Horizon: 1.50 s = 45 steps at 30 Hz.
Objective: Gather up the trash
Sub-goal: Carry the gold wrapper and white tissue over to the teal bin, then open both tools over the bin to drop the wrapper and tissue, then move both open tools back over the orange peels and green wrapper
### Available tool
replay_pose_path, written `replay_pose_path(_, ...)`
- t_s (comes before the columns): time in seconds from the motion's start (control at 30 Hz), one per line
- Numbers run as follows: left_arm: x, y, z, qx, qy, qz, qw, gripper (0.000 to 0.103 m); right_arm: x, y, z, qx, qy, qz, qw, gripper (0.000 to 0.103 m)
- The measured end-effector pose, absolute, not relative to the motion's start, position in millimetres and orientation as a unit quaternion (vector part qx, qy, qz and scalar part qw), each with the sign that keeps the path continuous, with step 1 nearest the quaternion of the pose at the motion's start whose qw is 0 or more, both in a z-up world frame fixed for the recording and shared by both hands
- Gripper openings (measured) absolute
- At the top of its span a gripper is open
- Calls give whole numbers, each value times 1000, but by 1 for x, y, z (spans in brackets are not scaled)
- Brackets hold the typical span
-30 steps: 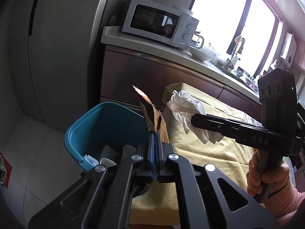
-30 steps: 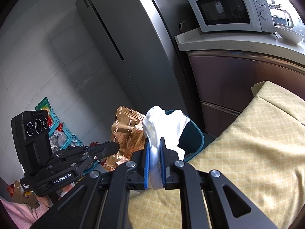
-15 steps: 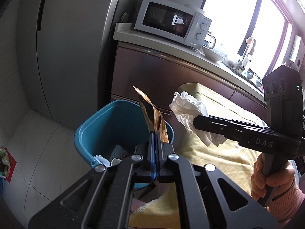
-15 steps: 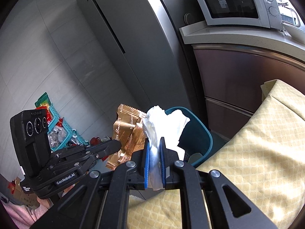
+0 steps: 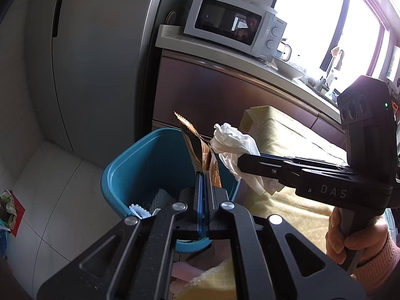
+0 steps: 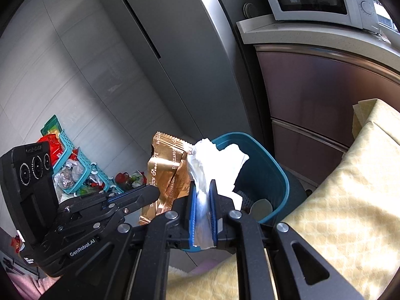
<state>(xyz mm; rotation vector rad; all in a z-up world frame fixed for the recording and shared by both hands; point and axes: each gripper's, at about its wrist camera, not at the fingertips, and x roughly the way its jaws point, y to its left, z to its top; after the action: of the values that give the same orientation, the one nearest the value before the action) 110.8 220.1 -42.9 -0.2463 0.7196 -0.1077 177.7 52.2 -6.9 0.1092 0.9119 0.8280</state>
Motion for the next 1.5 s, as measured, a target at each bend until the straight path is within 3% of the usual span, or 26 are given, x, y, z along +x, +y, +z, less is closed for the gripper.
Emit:
replay_pose_path(0.67,141,230,-77,-129,384,-23,914,2,197,78,-34,44,475,358,803,11)
replay_pose_path(0.93,157,231,-91,-135,395,-23,908,3,201,87,-41,42,486,344,803,16)
replay_pose_path(1.13,165,229,-104,-135,407,-17,903,24,203,85,-43,47,489,338,803,24)
replay_pose_path(1.33,159,230,-106,-139,402,-16,905,28,202,74,-42,55,486,339,804,26)
replay_pose_path(1.5,147,228,-94,-133,384,-18,914,37,196,64,-37,61,475,345,807,26)
